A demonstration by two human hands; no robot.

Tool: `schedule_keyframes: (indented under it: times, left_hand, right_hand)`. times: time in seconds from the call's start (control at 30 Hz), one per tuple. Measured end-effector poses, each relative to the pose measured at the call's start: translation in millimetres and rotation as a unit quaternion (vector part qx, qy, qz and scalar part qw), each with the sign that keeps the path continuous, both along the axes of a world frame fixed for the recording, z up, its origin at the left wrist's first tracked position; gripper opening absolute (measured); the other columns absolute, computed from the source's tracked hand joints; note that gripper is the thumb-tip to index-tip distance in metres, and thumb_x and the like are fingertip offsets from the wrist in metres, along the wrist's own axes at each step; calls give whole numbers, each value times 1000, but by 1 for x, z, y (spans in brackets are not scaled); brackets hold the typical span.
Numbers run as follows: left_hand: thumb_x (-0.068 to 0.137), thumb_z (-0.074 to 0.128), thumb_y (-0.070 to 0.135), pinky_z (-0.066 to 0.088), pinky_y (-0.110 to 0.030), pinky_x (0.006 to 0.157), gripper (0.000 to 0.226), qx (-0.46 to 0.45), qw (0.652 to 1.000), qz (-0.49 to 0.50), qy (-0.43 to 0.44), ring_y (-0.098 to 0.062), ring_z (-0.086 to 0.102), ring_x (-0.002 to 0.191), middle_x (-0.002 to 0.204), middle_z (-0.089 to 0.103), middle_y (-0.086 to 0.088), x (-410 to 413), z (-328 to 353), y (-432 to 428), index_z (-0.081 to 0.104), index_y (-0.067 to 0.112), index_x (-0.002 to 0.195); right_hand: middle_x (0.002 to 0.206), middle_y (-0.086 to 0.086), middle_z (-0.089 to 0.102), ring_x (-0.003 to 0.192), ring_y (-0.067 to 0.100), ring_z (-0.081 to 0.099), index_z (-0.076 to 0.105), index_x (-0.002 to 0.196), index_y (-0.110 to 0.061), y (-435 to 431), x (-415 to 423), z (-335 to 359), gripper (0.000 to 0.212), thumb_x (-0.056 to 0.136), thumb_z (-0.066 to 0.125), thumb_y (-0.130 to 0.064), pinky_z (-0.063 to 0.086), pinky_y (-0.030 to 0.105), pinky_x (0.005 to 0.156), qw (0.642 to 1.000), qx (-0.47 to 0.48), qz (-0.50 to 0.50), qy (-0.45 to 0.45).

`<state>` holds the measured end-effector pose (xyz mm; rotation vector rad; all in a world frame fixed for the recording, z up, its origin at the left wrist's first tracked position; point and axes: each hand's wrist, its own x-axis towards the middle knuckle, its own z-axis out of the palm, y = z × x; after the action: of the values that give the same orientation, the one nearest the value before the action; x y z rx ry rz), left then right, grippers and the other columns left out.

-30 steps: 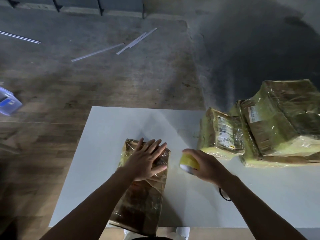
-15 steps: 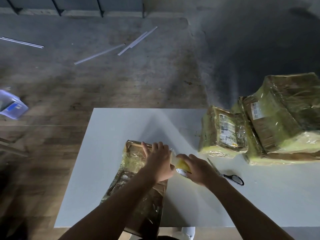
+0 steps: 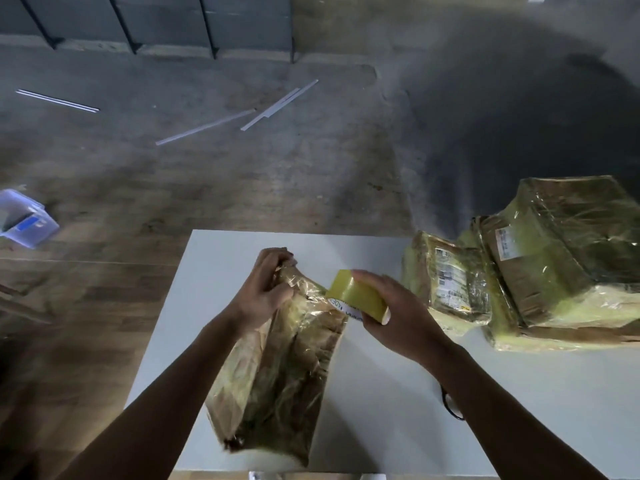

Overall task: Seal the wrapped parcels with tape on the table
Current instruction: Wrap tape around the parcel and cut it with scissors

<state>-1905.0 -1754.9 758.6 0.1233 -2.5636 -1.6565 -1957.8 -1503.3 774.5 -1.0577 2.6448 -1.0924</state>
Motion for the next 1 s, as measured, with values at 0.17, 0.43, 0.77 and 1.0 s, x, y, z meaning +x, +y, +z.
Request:
schedule_keyframes:
  times: [0.17, 0.43, 0.77, 1.0]
  left_hand:
    - [91, 44, 3, 39, -28, 99, 50, -99, 988, 19, -113, -12, 44, 118, 138, 44, -2, -9, 3, -4, 42, 21, 138]
    - [97, 51, 27, 51, -32, 80, 27, -151, 985, 38, -69, -21, 60, 100, 109, 62, -5, -16, -24, -8, 50, 15, 121]
    - [100, 44, 27, 49, -43, 91, 27, -217, 963, 55, -151, -19, 60, 99, 104, 61, 12, -21, -40, -36, 49, 27, 126]
    - [100, 46, 25, 46, -45, 96, 42, -293, 953, 28, -73, -22, 46, 125, 142, 46, 5, -18, -42, -32, 44, 34, 141]
  right_hand:
    - [107, 3, 58, 88, 19, 58, 47, 136, -28, -30, 1, 3, 69, 74, 74, -13, 44, 21, 68, 997, 41, 39, 46]
    - [105, 1, 57, 89, 19, 56, 47, 132, -33, -51, 0, 6, 61, 77, 64, -14, 48, 30, 76, 999, 40, 0, 12]
    - [98, 2, 58, 90, 24, 61, 50, 130, -33, -31, 19, 9, 54, 79, 67, -29, 45, 28, 79, 988, 152, -14, 18]
    - [99, 1, 50, 93, 25, 60, 48, 133, -34, -16, 28, -26, 52, 84, 63, -29, 38, 24, 71, 975, 217, -35, 9]
